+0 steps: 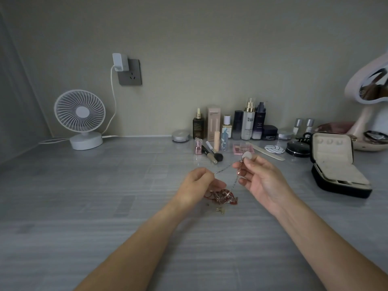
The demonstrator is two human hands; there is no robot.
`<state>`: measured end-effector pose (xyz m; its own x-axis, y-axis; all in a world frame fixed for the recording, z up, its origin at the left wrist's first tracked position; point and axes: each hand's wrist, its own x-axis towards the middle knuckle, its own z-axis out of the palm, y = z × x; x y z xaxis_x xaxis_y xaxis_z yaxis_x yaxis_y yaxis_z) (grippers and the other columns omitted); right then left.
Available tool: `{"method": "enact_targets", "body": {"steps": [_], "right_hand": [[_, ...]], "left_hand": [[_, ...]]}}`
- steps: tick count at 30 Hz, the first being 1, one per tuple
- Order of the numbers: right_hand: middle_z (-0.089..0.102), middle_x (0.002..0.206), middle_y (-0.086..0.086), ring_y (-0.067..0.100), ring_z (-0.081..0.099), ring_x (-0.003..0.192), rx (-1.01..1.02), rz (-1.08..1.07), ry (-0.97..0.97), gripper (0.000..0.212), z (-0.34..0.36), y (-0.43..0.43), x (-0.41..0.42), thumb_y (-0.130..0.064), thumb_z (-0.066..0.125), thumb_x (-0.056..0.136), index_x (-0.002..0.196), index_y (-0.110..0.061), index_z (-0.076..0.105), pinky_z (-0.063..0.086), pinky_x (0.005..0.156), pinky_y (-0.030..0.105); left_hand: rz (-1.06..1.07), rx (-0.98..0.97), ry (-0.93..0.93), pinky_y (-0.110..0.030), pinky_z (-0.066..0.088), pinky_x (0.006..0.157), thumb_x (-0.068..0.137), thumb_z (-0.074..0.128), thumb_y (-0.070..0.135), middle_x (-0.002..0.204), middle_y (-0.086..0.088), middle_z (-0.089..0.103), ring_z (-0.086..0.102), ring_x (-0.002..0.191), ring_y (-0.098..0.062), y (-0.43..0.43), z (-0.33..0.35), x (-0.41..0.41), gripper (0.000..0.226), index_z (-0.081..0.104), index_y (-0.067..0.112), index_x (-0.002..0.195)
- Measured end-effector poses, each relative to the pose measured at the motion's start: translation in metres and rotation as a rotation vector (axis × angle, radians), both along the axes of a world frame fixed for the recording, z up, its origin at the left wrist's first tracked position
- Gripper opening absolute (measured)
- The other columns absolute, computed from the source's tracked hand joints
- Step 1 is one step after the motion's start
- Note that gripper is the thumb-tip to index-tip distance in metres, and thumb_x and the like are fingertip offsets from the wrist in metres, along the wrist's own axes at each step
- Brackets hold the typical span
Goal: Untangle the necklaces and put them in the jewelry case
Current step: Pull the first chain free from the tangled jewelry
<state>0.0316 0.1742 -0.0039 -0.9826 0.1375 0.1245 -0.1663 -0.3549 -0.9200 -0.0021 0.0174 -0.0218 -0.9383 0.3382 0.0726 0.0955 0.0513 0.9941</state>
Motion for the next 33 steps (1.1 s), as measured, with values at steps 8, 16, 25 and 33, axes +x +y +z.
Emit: {"method": "enact_targets", "body": {"steps": [8,16,25,33], "right_hand": [[0.075,0.086,0.004,0.010,0.067,0.073,-0.004,0.040,0.052,0.011,0.001,0.003,-0.001,-0.009,0.050,0.089,0.082,-0.016,0.054,0.049,0.064,0.021],[0.061,0.057,-0.004,0.008,0.053,0.060,-0.342,-0.084,-0.032,0.013,0.006,0.020,-0.006,-0.010,0.051,0.088,0.079,-0.017,0.058,0.040,0.064,0.021],[0.055,0.057,-0.005,0.008,0.047,0.062,-0.387,-0.123,0.003,0.020,0.006,0.027,-0.008,-0.011,0.053,0.085,0.067,-0.018,0.060,0.037,0.066,0.021],[0.062,0.060,-0.006,0.007,0.051,0.061,-0.442,-0.164,0.011,0.011,0.007,0.034,-0.007,-0.013,0.055,0.085,0.077,-0.019,0.055,0.040,0.065,0.021]], "left_hand": [[-0.243,-0.042,0.058,-0.030,0.048,0.080,0.091,0.054,0.012,0.075,-0.006,0.068,0.063,0.076,-0.018,0.003,-0.005,0.008,0.014,0.054,0.010,0.077],[-0.133,0.196,0.027,-0.029,0.035,0.058,0.091,0.052,0.016,0.052,0.001,0.057,0.047,0.048,-0.012,-0.011,0.000,-0.009,0.033,0.054,0.014,0.058],[-0.075,0.481,-0.127,-0.029,0.042,0.068,0.088,0.051,0.032,0.050,0.005,0.048,0.043,0.044,-0.008,-0.023,0.011,-0.017,0.034,0.051,0.018,0.057],[-0.078,0.478,-0.155,-0.029,0.044,0.070,0.085,0.054,0.034,0.054,0.007,0.052,0.047,0.048,-0.007,-0.032,0.011,-0.022,0.029,0.052,0.022,0.058]]}}
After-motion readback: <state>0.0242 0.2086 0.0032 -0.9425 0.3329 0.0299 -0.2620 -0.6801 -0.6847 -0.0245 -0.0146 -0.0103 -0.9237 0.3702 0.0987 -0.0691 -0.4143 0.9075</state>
